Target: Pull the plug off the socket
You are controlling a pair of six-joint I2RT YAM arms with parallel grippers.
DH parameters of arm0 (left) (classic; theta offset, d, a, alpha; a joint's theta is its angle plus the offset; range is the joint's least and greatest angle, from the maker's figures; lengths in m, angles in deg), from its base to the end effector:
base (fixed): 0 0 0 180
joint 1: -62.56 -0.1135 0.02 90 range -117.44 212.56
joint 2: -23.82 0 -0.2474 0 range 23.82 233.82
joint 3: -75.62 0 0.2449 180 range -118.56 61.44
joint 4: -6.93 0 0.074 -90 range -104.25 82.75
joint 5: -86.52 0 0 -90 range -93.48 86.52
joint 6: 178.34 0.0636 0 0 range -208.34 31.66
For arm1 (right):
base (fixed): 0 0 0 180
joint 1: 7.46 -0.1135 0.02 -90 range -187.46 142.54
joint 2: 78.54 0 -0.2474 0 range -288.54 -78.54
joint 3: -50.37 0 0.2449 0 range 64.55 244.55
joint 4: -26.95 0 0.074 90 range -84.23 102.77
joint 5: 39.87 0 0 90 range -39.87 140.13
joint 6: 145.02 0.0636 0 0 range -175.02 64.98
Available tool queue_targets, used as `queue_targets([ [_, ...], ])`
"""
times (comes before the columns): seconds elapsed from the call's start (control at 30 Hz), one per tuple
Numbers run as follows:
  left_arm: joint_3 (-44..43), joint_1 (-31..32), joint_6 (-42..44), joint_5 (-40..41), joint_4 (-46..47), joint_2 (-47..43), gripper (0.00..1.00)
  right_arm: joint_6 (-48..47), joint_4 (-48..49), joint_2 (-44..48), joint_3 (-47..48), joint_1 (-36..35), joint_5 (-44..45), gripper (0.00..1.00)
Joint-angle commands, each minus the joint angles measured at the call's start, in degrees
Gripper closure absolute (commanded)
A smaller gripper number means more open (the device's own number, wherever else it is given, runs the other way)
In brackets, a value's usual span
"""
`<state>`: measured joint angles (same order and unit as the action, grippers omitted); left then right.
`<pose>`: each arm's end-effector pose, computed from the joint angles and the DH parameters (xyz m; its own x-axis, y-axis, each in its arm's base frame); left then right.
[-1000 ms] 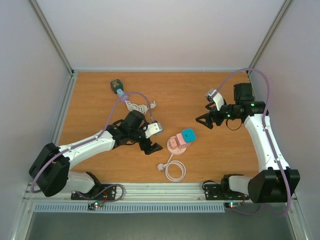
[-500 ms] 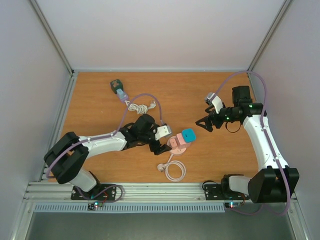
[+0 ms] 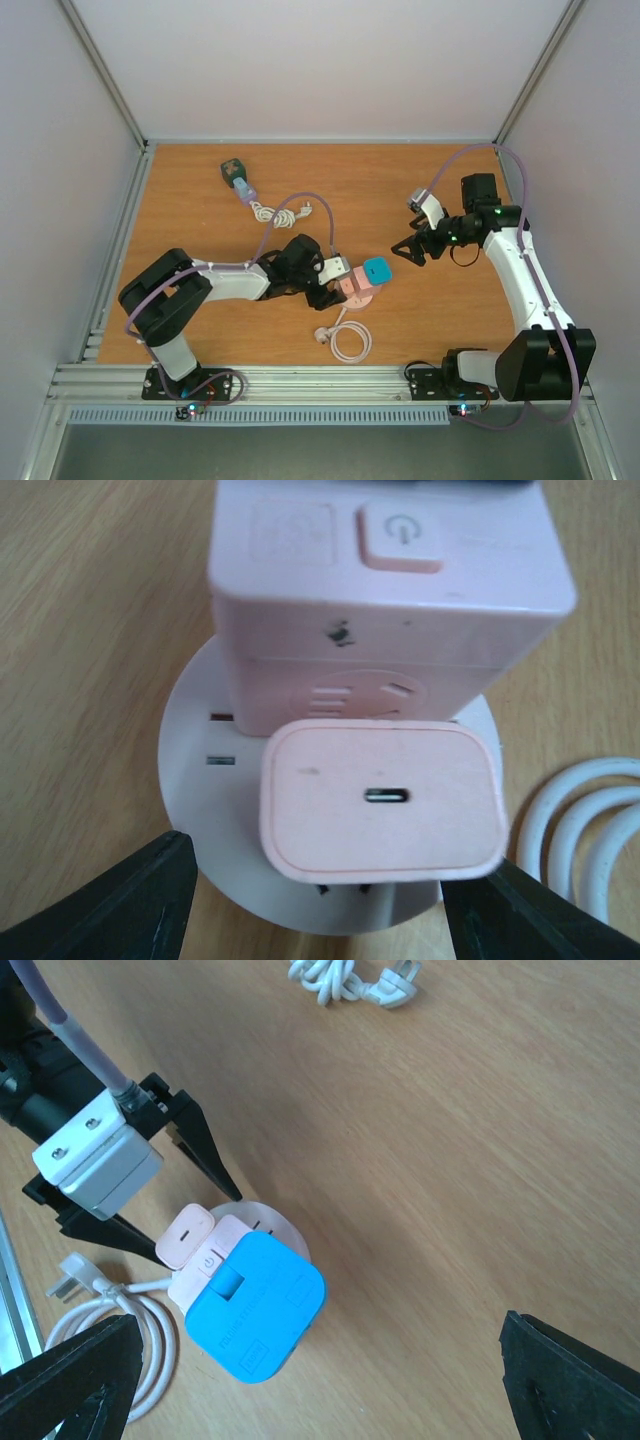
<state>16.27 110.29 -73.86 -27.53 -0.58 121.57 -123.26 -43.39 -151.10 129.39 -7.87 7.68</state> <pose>0.2076 -0.2669 0.1117 -0.2511 0.6157 -0.7469 0.9597 0.2587 -0.1094 0.2421 0.0447 0.2685 -0.0520 -0.6857 -0.7260 -0.9460 0.2668 -0.1842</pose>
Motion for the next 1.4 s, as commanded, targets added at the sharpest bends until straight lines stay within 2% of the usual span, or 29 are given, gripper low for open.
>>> queue_targets([
  [0.0, -1.6, 0.3, -0.6, 1.9, 6.5, 0.7, 0.33, -2.3, -0.1, -0.8, -0.9, -0.4, 0.6, 0.01],
  [0.2, -1.3, -1.1, -1.4, 1.4, 8.7, 1.1, 0.34, -3.1, 0.2, -1.1, -1.8, -0.4, 0.9, 0.01],
  [0.4, -1.6, -4.3, 5.0, 0.4, 8.8, 0.9, 0.36, -4.4, -0.6, -1.1, -2.2, -0.4, 1.4, 0.02],
  [0.53, -2.9, -7.4, 9.3, -5.7, 6.4, 1.3, 0.37, -5.3, -0.7, -1.5, -2.2, -0.4, 1.4, 0.01],
  [0.7, -2.2, -7.4, 19.5, -14.5, 3.8, -0.5, 0.36, -6.6, -1.0, -2.7, -1.6, -0.4, 0.1, 0.01],
  [0.93, -3.7, -7.4, 17.2, -13.6, 5.6, 0.9, 0.35, -7.6, 0.4, -4.2, -1.8, -0.8, -2.9, 0.01],
  [1.37, -4.5, -7.5, 16.1, -13.6, 6.2, 2.3, 0.37, -13.5, 4.9, -8.8, -1.9, -9.5, 0.7, 0.01],
])
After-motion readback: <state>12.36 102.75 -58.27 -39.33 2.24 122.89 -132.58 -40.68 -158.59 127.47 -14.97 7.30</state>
